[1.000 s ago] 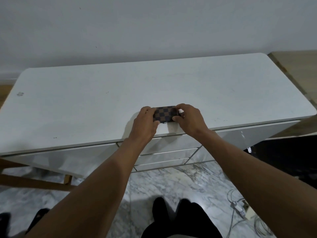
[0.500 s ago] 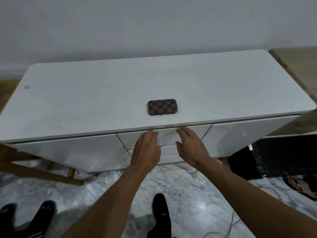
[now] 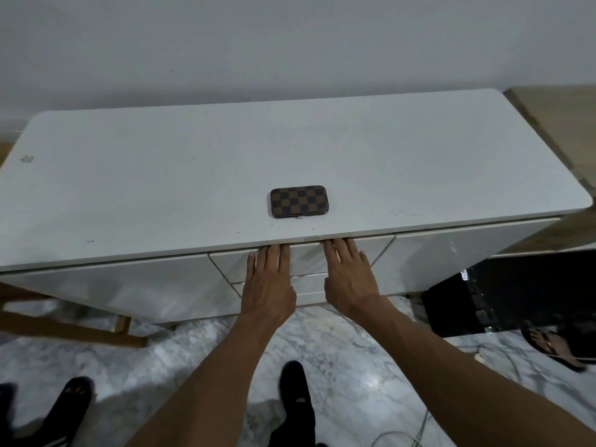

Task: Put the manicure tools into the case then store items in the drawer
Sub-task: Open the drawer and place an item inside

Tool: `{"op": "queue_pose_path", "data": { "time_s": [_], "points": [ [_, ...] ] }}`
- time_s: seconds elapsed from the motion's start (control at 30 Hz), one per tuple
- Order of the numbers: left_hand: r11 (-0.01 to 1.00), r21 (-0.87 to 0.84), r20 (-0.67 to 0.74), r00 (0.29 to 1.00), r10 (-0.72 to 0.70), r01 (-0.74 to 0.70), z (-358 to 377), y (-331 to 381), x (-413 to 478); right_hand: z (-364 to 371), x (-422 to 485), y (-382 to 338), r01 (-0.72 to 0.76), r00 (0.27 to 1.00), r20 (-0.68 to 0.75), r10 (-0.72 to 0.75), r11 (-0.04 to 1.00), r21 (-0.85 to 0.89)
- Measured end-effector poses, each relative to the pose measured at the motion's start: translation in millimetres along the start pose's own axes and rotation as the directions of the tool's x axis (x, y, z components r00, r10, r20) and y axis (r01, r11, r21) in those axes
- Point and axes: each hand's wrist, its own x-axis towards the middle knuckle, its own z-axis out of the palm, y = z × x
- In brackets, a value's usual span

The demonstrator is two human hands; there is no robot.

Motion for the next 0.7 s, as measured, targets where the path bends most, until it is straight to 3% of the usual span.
{"op": "queue_pose_path", "data": {
  "time_s": [0.17,0.3,0.53,0.7],
  "points": [
    [1.000,-0.002,0.007,1.000,0.029,-0.029,-1,2,-6,4,0,1,0.030,0.996,-0.076,-0.038,0.994,-0.108],
    [0.999,-0.027,-0.030,0.999,0.037,-0.038,-6,0,-5,4,2,6,0.081,0.989,-0.114,-0.090,0.993,-0.082],
    [1.000,0.017,0.159,0.987,-0.008,0.006,-8,9,-19,-7,-13,14,0.091,0.985,0.146,-0.087,0.996,-0.015],
    [0.998,0.030,0.251,0.966,-0.056,0.050,-16,20,-38,-12,-34,19,0.138,0.972,0.197,-0.126,0.989,-0.051]
  ]
}}
